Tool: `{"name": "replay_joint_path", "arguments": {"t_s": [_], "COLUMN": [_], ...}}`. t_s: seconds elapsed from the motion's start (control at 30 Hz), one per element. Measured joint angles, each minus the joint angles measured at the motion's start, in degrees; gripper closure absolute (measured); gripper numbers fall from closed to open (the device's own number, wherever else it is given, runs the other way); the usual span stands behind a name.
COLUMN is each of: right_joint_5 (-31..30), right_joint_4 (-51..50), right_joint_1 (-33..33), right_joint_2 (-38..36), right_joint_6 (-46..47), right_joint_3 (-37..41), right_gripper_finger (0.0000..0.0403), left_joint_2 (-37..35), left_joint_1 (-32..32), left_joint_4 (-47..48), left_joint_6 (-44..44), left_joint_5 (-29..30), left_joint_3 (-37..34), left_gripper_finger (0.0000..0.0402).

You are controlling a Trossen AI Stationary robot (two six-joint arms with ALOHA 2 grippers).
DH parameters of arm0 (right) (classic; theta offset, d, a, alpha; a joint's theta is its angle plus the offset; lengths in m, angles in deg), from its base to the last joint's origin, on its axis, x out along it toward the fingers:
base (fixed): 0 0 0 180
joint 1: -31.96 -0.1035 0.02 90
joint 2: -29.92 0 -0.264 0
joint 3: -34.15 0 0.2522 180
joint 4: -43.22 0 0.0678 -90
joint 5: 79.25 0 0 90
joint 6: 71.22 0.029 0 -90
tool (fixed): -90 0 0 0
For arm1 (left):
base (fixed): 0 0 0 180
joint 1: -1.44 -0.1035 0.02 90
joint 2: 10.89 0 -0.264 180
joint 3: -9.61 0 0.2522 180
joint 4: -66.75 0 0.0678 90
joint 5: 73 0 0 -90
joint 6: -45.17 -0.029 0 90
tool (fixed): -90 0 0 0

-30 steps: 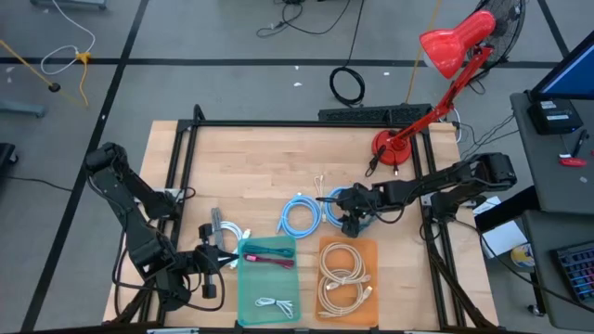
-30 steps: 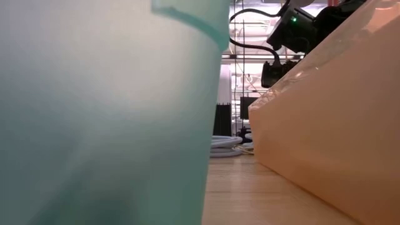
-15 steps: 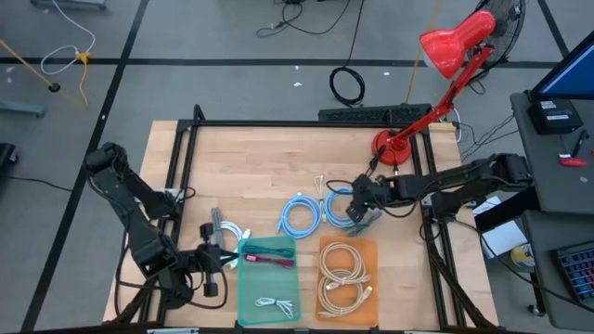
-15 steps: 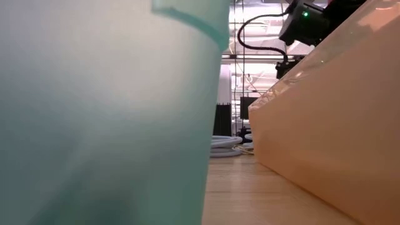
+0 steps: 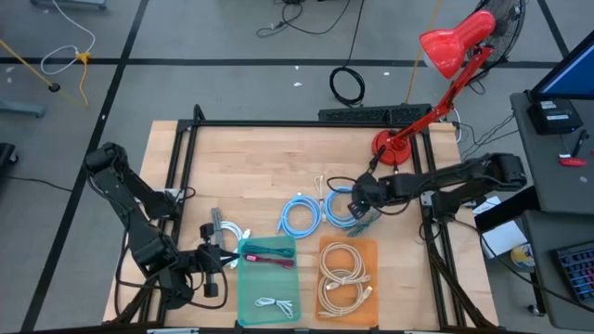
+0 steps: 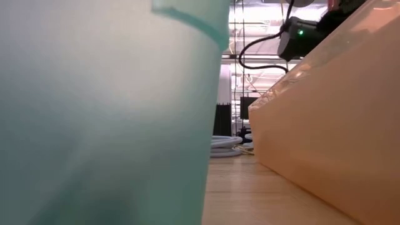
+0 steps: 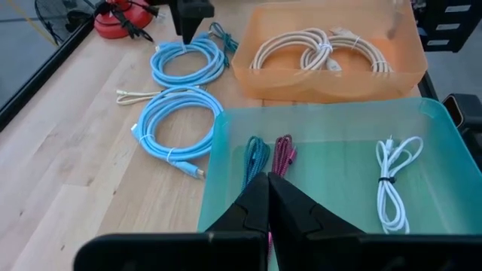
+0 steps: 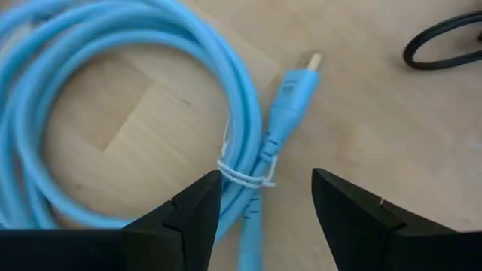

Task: Pick & Place USB Port
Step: Put the right blue video cable into the orange bin

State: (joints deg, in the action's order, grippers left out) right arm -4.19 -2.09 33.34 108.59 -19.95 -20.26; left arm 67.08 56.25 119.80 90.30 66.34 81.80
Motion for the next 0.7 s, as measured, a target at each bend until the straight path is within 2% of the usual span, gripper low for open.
{"name": "replay_joint_path", "arguments": {"t_s": [0.43, 0.7], "right_joint_5": [1.3, 1.3], "right_joint_4": [6.4, 6.2], "right_joint_1": [4.0, 3.9], "right_joint_2": [6.7, 5.7], "right_joint_6": [-2.7, -3.3], "right_joint_3": [-0.2, -0.1], "right_gripper_finger": [0.0202, 0.0202], "left_joint_2": [0.0, 0.0], "left_joint_1": [0.0, 0.1], "left_joint_4": [0.0, 0.0], "left_joint_6": [-0.4, -0.4], "left_joint_5": [-0.3, -0.5], "left_joint_3": [0.0, 0.0], "left_gripper_finger": [0.0399, 0.0399]}}
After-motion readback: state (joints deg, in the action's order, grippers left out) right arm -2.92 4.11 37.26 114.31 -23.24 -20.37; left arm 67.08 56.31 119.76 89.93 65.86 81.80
